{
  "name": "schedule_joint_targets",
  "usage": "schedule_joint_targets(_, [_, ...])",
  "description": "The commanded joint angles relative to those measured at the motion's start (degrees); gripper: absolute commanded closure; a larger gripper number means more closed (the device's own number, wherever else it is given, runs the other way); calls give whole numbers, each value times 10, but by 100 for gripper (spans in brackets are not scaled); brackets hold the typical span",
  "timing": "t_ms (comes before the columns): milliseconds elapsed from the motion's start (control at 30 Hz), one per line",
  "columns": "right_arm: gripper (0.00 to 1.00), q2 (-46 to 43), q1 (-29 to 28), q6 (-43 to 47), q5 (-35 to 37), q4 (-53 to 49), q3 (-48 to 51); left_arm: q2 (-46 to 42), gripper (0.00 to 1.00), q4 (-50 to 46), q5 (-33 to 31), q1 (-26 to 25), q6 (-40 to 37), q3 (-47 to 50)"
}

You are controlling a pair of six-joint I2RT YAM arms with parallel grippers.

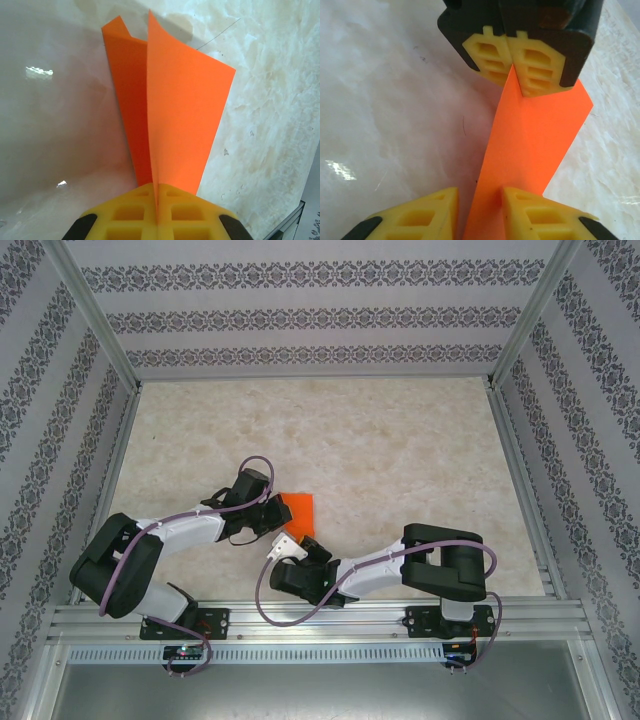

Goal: Fold a paper plane with a square sheet of paper (pick it up from the middle)
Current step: Fold the wing for the fifth time at the center of the table.

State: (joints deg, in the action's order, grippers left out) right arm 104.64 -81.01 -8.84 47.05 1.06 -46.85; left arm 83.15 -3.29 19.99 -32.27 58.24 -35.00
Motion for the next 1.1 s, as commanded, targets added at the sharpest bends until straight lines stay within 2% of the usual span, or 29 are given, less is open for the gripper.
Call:
schedule_joint_targets(0, [76, 6, -7, 0, 30, 5, -8, 2, 95, -14, -3, 3, 3, -12])
schedule_joint_targets(233, [93, 9, -7, -13, 38, 1, -4, 0, 94, -19, -4, 3, 3, -12])
schedule_joint_targets(400, [100, 9, -6, -28, 44, 0, -2, -5, 91, -24, -8, 3, 3, -13])
schedule_joint_targets(600, [100, -10, 7, -62, 8, 42, 30, -34, 69, -81, -41, 4, -20, -31])
schedule_joint_targets(767, [100, -51, 40, -96, -80, 142, 91, -81, 44, -130, -77, 8, -32, -40])
schedule_joint_targets(867, [100, -66, 66, -124, -148, 195, 120, -111, 36, -149, -97, 11, -32, -37])
schedule_joint_targets(1067, [100, -83, 103, -161, -240, 242, 149, -173, 32, -168, -133, 13, -36, -23])
